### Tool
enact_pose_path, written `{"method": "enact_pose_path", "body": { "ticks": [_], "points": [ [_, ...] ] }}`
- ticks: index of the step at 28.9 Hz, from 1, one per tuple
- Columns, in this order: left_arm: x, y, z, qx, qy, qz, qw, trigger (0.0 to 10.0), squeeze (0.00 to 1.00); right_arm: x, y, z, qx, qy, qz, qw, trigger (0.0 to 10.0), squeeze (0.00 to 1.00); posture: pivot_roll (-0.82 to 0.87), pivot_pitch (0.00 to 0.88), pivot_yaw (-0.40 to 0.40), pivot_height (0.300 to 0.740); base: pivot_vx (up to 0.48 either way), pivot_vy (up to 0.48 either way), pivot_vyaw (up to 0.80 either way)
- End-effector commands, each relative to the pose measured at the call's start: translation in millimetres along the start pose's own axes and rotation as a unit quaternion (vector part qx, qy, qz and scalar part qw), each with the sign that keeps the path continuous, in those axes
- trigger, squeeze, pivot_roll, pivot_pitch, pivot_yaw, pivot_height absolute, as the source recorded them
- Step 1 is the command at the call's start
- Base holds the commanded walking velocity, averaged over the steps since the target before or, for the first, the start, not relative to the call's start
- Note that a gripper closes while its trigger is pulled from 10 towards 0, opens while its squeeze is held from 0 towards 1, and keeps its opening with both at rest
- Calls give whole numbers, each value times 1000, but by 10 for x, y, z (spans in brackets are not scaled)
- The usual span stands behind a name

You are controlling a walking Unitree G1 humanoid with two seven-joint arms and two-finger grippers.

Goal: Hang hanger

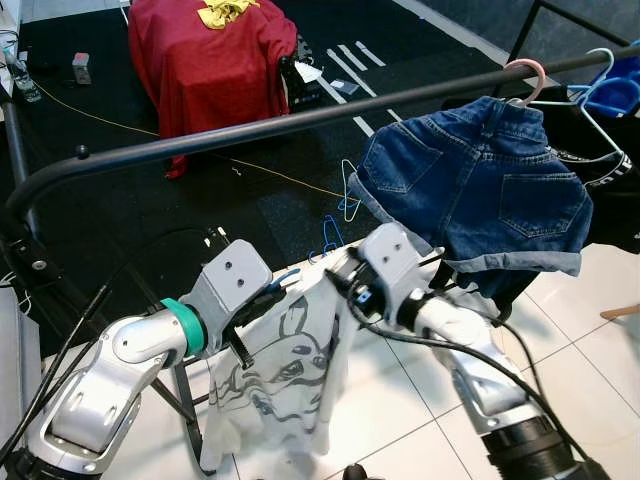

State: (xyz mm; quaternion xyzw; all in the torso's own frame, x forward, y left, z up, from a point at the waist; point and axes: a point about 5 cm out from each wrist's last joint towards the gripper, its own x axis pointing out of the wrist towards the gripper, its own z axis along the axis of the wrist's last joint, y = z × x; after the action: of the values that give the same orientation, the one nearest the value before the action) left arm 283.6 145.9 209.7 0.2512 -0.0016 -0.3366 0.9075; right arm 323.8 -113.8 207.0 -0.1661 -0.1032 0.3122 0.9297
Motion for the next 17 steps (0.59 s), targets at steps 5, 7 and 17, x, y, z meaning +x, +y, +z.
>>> {"method": "enact_pose_path", "body": {
  "ticks": [5, 7, 17],
  "points": [
    [3, 15, -19, 15, 2, -1, 1000, 0, 0, -239, 294, 241, -27, -55, 143, 988, 10000, 0, -98, 218, 76, 740, 0, 0, 0],
    [12, 22, -17, 15, 2, -1, 1000, 0, 0, -273, 356, 267, -24, -60, 163, 984, 10000, 0, -98, 218, 76, 740, 0, 0, 0],
    [64, 217, 155, 19, -26, 33, 999, 0, 0, -381, 534, -137, -73, 40, 187, 979, 10000, 0, -102, 212, 68, 740, 0, 0, 0]
  ]
}}
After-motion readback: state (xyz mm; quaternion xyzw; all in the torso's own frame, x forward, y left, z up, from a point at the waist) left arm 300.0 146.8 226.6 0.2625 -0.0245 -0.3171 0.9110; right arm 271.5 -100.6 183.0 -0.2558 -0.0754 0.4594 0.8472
